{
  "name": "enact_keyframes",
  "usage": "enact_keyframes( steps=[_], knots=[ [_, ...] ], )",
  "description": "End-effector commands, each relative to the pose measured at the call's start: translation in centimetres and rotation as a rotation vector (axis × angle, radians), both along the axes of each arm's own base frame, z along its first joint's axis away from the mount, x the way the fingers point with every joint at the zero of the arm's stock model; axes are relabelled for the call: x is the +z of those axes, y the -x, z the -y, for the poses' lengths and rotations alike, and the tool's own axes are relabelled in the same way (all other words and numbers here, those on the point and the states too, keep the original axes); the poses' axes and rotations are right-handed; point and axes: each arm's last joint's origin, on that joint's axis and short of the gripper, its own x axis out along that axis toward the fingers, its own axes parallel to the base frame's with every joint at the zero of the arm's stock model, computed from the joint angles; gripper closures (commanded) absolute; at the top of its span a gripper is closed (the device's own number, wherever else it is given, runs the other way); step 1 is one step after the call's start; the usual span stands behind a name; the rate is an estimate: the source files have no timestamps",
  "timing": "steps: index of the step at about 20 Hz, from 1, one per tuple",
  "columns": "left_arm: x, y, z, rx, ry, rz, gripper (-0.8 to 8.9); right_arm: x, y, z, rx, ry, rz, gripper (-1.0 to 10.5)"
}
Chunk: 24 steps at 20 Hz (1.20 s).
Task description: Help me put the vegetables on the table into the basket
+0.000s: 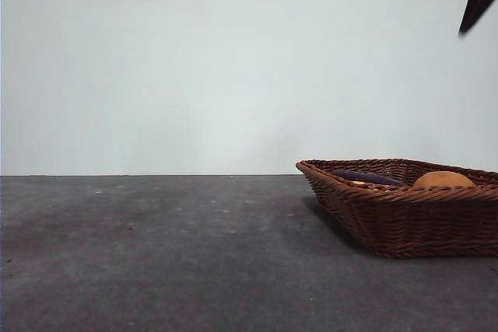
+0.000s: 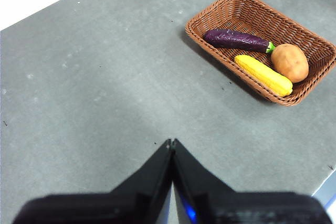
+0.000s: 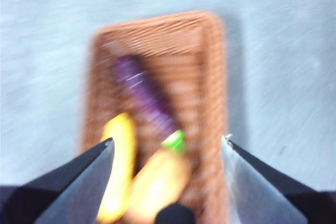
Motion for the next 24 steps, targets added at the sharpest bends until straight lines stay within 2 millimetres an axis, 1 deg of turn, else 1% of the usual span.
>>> enact_keyframes(
  steps=[1,3,5,6,9,10,11,14,24],
  knots=[
    [-0.1,-0.1,0.0,0.0,-0.006,-0.001,8.21,1.9,3.6,-0.4,0.047,-0.019,0.023,6.0],
    [-0.1,-0.1,0.0,0.0,-0.006,-0.001,8.21,2.8,6.3,-0.7,0.067,-0.003,0.022,6.0],
    [-0.1,-0.1,0.0,0.0,-0.006,-0.001,8.21,3.1,8.5,-0.9,0.088,0.009,-0.009,6.2],
    [-0.1,-0.1,0.0,0.0,-0.006,-0.001,8.21,3.2,9.4,-0.9,0.102,0.017,-0.023,6.6],
    [-0.1,-0.1,0.0,0.0,-0.006,-0.003,8.21,3.1,11.4,-1.1,0.145,0.035,-0.088,8.7],
    [-0.1,-0.1,0.0,0.0,-0.006,-0.003,8.21,3.1,11.7,-1.1,0.152,0.037,-0.095,9.3],
    [-0.1,-0.1,0.0,0.0,-0.007,-0.004,8.21,3.2,12.1,-1.2,0.153,0.038,-0.083,9.6],
    [-0.1,-0.1,0.0,-0.003,-0.005,-0.006,8.21,3.4,12.5,-1.3,0.171,0.022,-0.061,9.6],
    [-0.1,-0.1,0.0,-0.001,-0.005,-0.004,8.17,3.4,12.4,-1.2,0.168,0.025,-0.064,9.5]
  ],
)
